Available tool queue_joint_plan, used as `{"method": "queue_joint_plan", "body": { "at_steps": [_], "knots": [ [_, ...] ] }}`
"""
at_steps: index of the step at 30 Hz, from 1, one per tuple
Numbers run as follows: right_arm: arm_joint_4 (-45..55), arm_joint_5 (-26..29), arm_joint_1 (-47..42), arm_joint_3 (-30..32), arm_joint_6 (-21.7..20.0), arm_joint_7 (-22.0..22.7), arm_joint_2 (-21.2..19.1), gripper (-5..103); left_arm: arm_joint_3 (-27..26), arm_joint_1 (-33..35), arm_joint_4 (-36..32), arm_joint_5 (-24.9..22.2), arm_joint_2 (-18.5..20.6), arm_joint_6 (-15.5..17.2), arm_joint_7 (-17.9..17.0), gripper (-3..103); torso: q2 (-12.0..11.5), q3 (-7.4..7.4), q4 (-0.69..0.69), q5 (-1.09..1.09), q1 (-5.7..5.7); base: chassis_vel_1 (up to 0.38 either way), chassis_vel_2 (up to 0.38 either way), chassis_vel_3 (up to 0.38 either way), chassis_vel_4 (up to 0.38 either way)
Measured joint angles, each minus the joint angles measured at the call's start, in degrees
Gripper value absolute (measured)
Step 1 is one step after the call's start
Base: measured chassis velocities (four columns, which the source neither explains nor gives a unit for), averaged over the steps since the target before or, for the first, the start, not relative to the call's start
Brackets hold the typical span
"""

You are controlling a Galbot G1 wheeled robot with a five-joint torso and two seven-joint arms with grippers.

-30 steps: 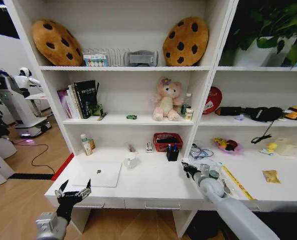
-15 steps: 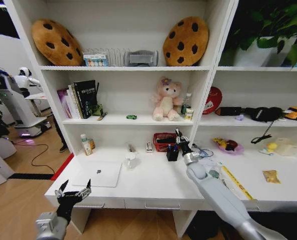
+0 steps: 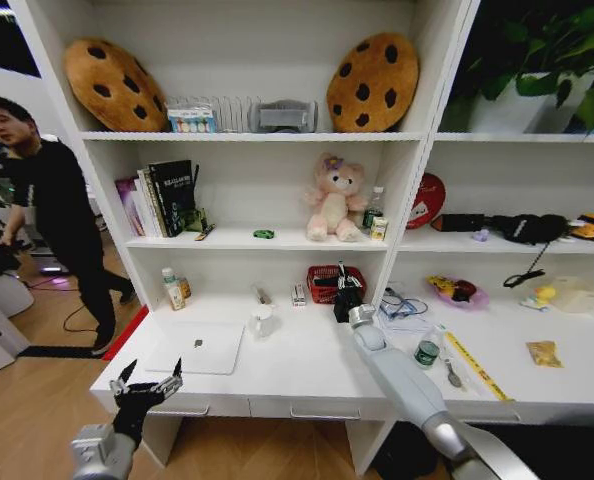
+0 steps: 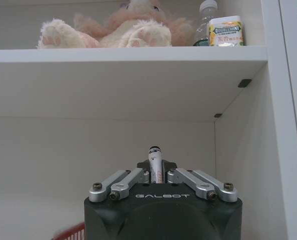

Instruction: Organize the objects on the table.

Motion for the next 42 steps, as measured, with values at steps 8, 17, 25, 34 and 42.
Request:
{"method": "queue_joint_plan", "body": {
  "at_steps": [8, 17, 25, 34, 42],
  "knots": [
    [-2.6, 2.0, -0.2, 0.9, -0.7, -1.6, 0.0, 10, 0.0, 0.0, 0.0, 0.0, 0.0, 0.0, 0.0, 100, 0.0, 0.00, 0.03, 0.00, 0.00, 0.000, 0.000, 0.000, 0.000],
    [-0.5, 4.1, -0.9, 0.9, -3.1, -1.6, -0.8, 43, 0.0, 0.0, 0.0, 0.0, 0.0, 0.0, 0.0, 100, 0.0, 0.00, 0.03, 0.01, 0.00, 0.000, 0.000, 0.000, 0.000],
    [7.0, 6.2, -2.9, 1.3, -4.1, -1.5, -5.6, 71, 0.0, 0.0, 0.0, 0.0, 0.0, 0.0, 0.0, 100, 0.0, 0.00, 0.02, 0.00, 0.00, 0.000, 0.000, 0.000, 0.000],
    [27.8, 9.0, -15.6, 3.9, -14.5, 3.0, -14.5, 99, 0.0, 0.0, 0.0, 0.0, 0.0, 0.0, 0.0, 100, 0.0, 0.00, 0.01, 0.03, 0.00, 0.000, 0.000, 0.000, 0.000],
    [52.5, 18.4, -34.8, 13.1, -30.3, 14.3, -20.2, 100, 0.0, 0.0, 0.0, 0.0, 0.0, 0.0, 0.0, 100, 0.0, -0.01, 0.04, 0.02, -0.01, 0.000, 0.000, 0.000, 0.000]
  ]
}}
